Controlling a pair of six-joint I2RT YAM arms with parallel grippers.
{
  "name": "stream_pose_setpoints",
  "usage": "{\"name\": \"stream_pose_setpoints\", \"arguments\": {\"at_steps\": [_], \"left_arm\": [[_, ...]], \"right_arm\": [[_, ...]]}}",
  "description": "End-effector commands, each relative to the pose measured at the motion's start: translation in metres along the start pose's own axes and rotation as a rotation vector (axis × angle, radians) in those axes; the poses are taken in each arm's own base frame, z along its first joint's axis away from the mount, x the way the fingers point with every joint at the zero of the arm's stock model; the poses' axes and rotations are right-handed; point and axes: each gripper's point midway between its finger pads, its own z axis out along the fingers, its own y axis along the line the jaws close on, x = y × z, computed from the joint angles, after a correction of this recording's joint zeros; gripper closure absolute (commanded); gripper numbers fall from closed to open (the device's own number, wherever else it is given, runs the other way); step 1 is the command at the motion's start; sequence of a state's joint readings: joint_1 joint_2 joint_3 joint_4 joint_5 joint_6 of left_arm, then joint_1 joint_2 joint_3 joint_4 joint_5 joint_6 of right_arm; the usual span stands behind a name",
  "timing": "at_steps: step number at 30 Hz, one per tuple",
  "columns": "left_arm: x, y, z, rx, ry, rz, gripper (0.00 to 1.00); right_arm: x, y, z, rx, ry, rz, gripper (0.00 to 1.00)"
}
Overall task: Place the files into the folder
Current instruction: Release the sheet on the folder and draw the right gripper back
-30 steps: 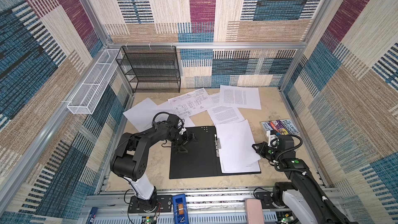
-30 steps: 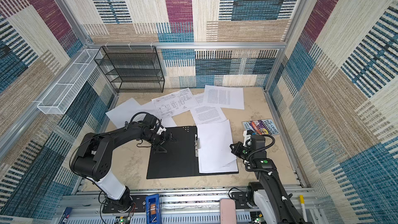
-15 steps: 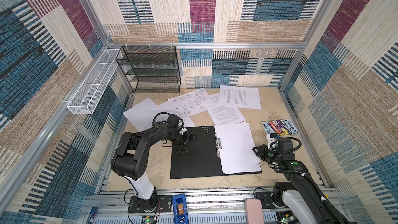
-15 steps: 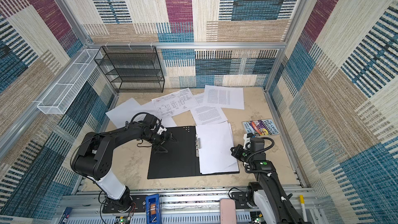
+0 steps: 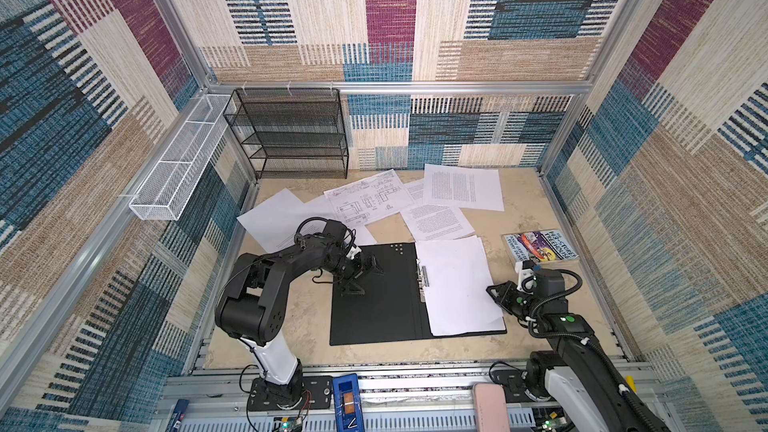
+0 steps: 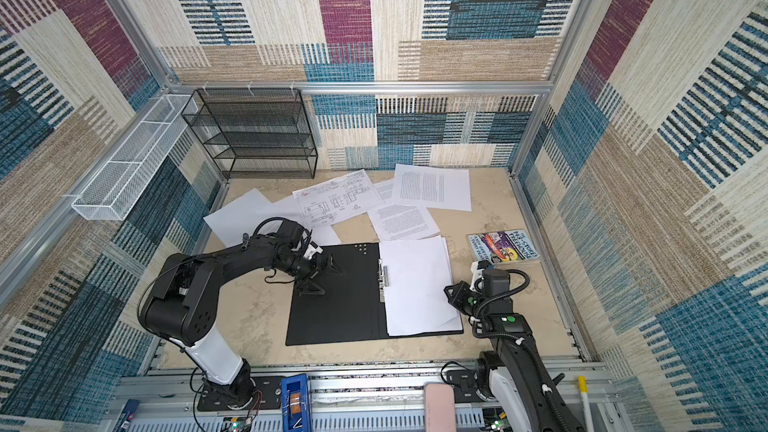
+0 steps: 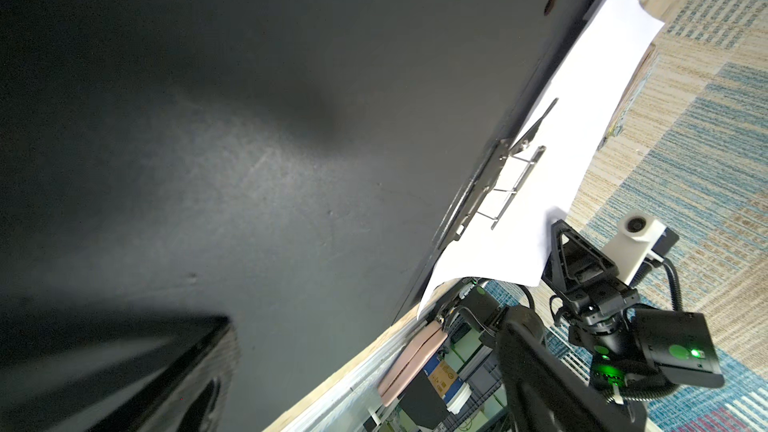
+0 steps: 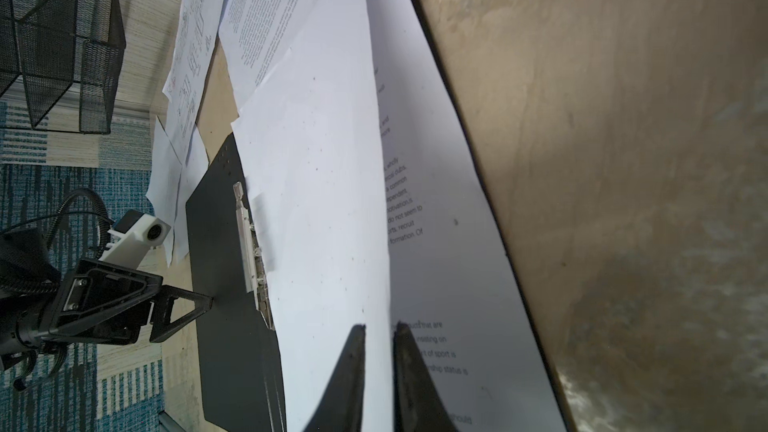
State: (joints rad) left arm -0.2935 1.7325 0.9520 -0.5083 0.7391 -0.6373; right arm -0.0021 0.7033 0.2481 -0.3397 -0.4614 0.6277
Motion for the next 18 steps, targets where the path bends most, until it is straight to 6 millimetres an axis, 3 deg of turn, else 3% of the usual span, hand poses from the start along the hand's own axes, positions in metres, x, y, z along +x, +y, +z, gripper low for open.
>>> {"name": "stream_pose_setpoints", "arguments": {"at_steps": [1,5,10,14,18], "left_arm": [[-0.007,0.023,0.001,-0.104,-0.046,-0.026,0.0],[-0.008,0.024,-0.001,-0.1,-0.049,-0.031,0.0],[-0.011,0.024,-0.002,-0.076,-0.052,-0.05,0.0],[-0.014,0.02,-0.005,-0.044,-0.056,-0.057,0.0],[-0.015,0.013,-0.004,0.01,-0.043,-0.064,0.0]], "right_arm": [[-0.003,0.0,0.0,-0.002,-0.02,0.011,0.8],[-0.002,-0.002,0.0,0.005,-0.019,0.023,0.64],[-0.011,-0.002,-0.005,0.021,-0.072,0.043,0.22],[-0.023,-0.001,-0.01,0.045,-0.119,0.046,0.01],[-0.045,0.001,-0.017,0.1,-0.19,0.018,0.0]]}}
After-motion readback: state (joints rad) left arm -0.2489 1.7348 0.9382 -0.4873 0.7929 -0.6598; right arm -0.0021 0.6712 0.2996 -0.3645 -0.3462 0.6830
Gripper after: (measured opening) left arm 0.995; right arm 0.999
